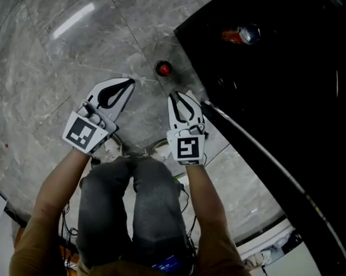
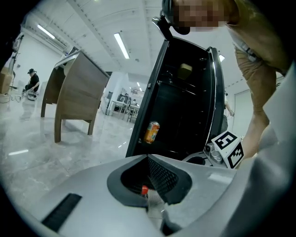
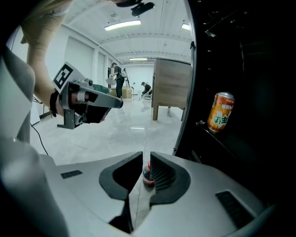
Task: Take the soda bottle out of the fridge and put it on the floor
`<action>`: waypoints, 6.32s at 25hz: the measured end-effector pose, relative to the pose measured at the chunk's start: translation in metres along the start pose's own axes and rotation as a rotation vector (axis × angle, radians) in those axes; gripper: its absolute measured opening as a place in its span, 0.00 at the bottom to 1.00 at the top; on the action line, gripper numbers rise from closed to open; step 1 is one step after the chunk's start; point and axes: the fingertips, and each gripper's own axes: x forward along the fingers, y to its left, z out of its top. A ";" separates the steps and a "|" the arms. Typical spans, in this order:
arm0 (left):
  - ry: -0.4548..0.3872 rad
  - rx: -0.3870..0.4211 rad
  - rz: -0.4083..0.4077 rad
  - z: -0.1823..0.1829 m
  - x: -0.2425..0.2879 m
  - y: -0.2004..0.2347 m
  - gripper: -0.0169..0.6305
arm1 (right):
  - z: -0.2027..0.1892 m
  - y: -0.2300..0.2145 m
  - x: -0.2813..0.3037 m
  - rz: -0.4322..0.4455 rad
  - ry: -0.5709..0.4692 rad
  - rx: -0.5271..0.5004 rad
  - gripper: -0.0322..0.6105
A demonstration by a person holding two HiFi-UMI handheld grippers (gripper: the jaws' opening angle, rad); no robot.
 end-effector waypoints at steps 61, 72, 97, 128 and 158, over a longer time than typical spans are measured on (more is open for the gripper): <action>-0.040 0.154 -0.017 0.524 -0.150 -0.275 0.03 | 0.441 -0.066 -0.462 -0.272 -0.118 0.216 0.05; -0.188 0.192 -0.103 0.624 -0.168 -0.334 0.03 | 0.515 -0.080 -0.535 -0.308 -0.275 0.153 0.05; -0.339 0.252 -0.115 0.701 -0.271 -0.347 0.03 | 0.558 -0.100 -0.701 -0.572 -0.504 0.259 0.05; -0.510 0.276 0.119 0.760 -0.383 -0.306 0.03 | 0.557 -0.094 -0.879 -0.901 -0.608 0.325 0.05; -0.466 0.307 0.101 0.743 -0.391 -0.311 0.03 | 0.561 -0.078 -0.885 -0.864 -0.674 0.403 0.05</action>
